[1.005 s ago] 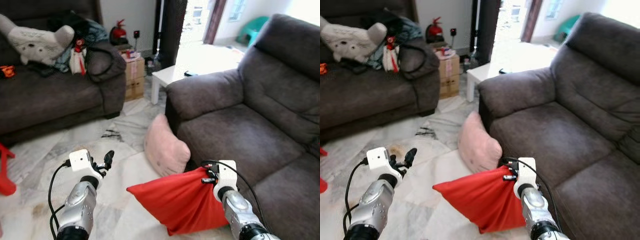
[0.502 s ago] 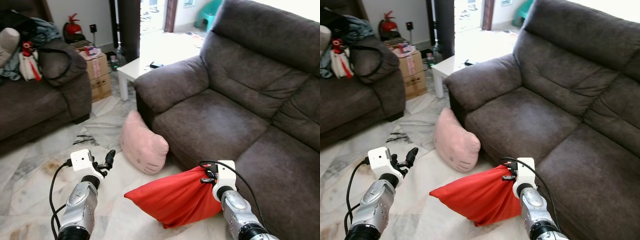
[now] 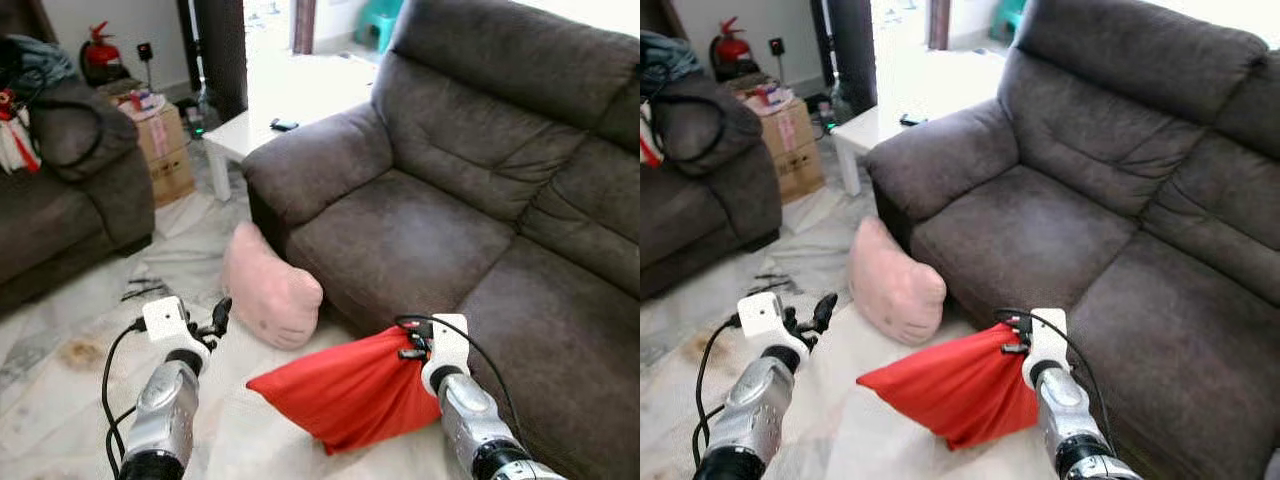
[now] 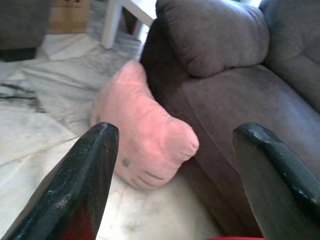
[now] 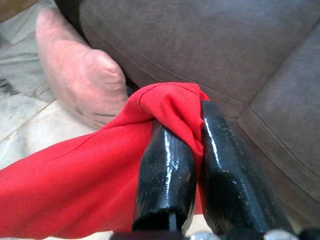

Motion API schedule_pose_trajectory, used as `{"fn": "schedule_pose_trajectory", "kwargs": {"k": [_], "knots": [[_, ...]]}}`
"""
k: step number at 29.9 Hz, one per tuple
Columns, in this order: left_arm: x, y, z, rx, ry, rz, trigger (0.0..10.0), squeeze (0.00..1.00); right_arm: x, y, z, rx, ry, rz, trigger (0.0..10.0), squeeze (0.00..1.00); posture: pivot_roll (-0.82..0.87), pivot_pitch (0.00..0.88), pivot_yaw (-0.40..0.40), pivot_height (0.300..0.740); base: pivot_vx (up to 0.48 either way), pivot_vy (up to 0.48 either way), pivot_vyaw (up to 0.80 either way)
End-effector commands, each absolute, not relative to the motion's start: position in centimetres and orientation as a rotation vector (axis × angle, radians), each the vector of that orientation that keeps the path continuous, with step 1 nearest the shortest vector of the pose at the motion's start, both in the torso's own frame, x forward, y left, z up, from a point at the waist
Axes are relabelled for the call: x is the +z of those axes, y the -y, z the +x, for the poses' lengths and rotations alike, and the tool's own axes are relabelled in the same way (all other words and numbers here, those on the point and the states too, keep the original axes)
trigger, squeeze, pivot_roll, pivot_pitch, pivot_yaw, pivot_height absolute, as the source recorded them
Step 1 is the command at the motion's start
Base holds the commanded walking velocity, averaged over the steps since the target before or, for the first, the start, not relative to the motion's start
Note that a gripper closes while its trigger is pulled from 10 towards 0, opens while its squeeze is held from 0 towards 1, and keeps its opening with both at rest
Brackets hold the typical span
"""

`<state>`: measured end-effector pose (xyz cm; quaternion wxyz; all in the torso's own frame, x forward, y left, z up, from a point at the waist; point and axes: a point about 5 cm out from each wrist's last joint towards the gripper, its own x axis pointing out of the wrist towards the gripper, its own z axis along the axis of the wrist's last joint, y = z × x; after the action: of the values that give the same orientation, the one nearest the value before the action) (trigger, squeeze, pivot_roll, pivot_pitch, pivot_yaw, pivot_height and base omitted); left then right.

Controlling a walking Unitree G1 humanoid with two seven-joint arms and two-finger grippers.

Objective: Move the pillow to the sofa from floor

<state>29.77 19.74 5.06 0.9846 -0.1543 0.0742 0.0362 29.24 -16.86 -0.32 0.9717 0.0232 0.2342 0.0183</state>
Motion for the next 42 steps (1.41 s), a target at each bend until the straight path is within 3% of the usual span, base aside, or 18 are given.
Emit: {"fn": "schedule_pose_trajectory", "kwargs": {"k": [1, 4, 42], "knots": [[5.03, -19.64, 29.78, 0.066, -0.152, -0.302, 10.0, 0.00, 2.20, 17.12, 31.24, 0.027, -0.346, 0.041, 10.0, 0.00, 0.14, 0.000, -0.123, 0.740, 0.000, 0.480, -0.78], [5.08, -19.62, 29.82, 0.063, -0.147, -0.289, 10.0, 0.00, 2.20, 17.10, 31.24, 0.027, -0.346, 0.039, 10.0, 0.00, 0.15, 0.000, -0.123, 0.740, 0.000, 0.479, -0.79], [4.95, -19.63, 29.67, 0.048, -0.155, -0.257, 10.0, 0.00, 2.18, 16.43, 31.28, 0.034, -0.343, 0.053, 10.0, 0.00, 0.15, 0.000, -0.107, 0.740, 0.000, 0.000, -0.78]]}}
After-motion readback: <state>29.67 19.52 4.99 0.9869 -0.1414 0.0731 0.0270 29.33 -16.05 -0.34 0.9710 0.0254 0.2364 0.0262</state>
